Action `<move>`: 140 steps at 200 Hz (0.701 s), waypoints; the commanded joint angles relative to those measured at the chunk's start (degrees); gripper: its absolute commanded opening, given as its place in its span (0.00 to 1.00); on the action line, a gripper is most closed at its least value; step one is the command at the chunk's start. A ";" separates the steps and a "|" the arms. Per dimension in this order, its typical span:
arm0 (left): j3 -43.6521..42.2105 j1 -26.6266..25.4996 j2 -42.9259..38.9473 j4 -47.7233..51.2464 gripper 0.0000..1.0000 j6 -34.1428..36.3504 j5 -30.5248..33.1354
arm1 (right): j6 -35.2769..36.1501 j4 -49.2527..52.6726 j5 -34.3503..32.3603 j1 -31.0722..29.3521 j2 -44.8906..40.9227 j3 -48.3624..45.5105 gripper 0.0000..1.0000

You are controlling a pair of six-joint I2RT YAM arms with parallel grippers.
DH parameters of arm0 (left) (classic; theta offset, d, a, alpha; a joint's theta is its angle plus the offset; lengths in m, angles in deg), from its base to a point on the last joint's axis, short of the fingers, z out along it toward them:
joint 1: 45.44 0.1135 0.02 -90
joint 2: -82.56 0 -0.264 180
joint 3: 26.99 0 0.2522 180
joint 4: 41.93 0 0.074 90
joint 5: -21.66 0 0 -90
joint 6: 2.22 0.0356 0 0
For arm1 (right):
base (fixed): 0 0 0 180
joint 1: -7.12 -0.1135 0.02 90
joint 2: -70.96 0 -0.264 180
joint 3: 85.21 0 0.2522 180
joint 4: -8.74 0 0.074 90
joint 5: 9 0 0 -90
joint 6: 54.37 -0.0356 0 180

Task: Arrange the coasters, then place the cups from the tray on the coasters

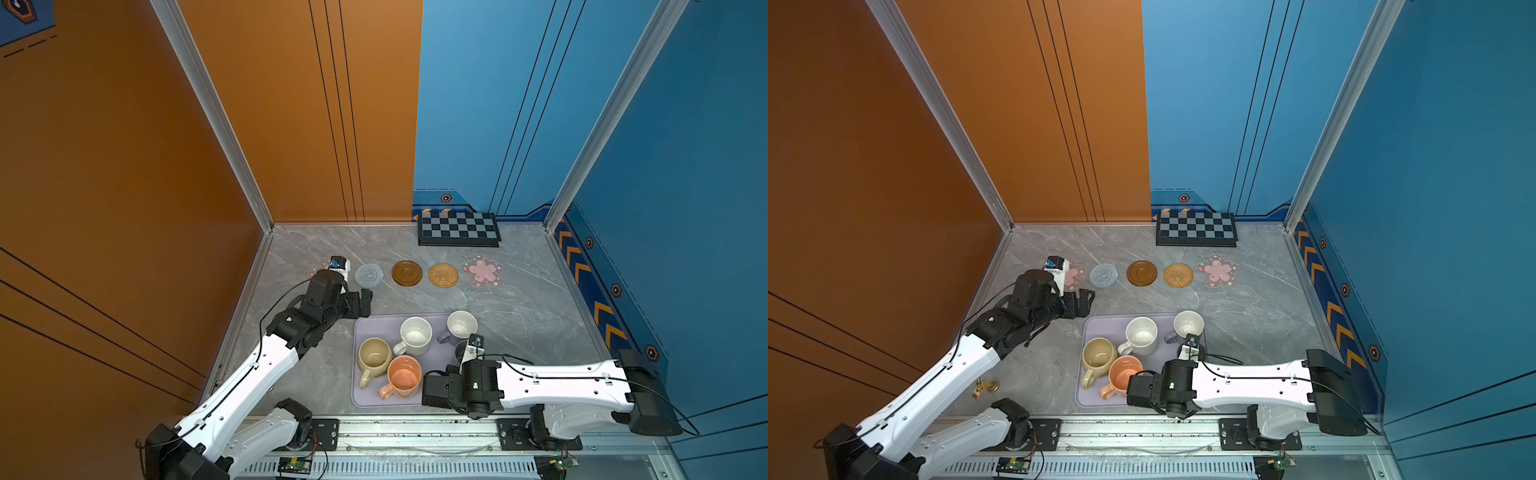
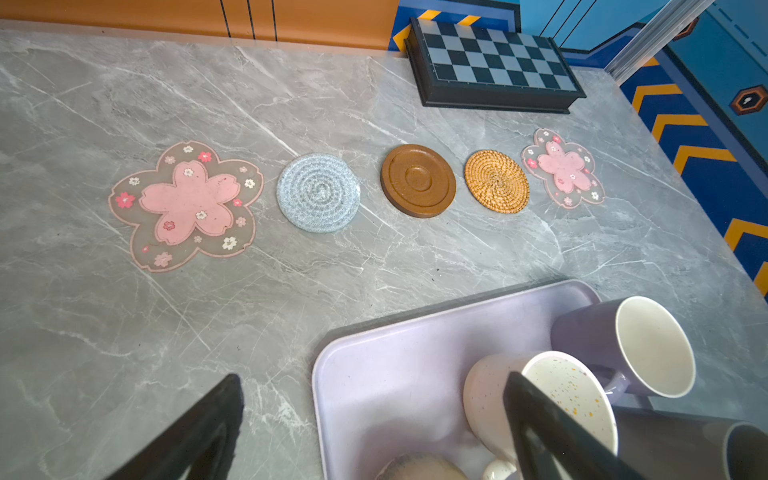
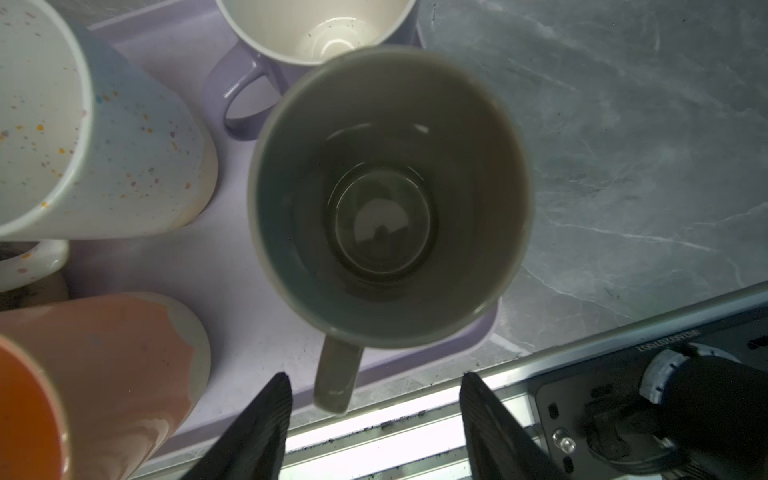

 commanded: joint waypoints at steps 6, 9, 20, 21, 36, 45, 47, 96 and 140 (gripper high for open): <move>1.03 -0.60 1.26 1.09 0.98 0.58 0.76 | -1.46 -1.82 0.89 0.95 -1.81 -2.77 0.66; 1.03 -0.61 1.37 1.03 0.98 0.59 0.76 | -1.50 -1.84 0.87 1.05 -1.97 -2.91 0.65; 1.05 -0.58 1.78 1.07 0.98 0.58 0.85 | -1.22 -1.82 0.87 1.27 -2.46 -3.51 0.64; 1.05 -0.58 1.81 1.05 0.98 0.56 0.86 | -1.25 -1.82 0.85 1.33 -2.51 -3.57 0.64; 1.05 -0.60 2.42 1.02 0.98 0.23 0.89 | -0.81 -1.82 1.18 1.88 -3.28 -4.50 0.64; 1.18 -0.61 2.86 1.07 0.98 -0.02 0.87 | -0.31 -1.82 1.23 2.23 -3.83 -5.07 0.63; 1.15 -0.63 2.95 1.03 0.98 -0.06 0.87 | -0.14 -1.82 1.28 2.36 -3.99 -5.22 0.63; 1.60 -0.84 4.81 1.10 0.98 -0.93 0.53 | 0.31 -1.86 1.45 4.22 -9.02 -9.48 0.55; 3.01 -1.88 7.43 1.02 0.98 -1.04 0.87 | 5.45 -3.53 1.46 6.11 -9.27 -9.18 0.54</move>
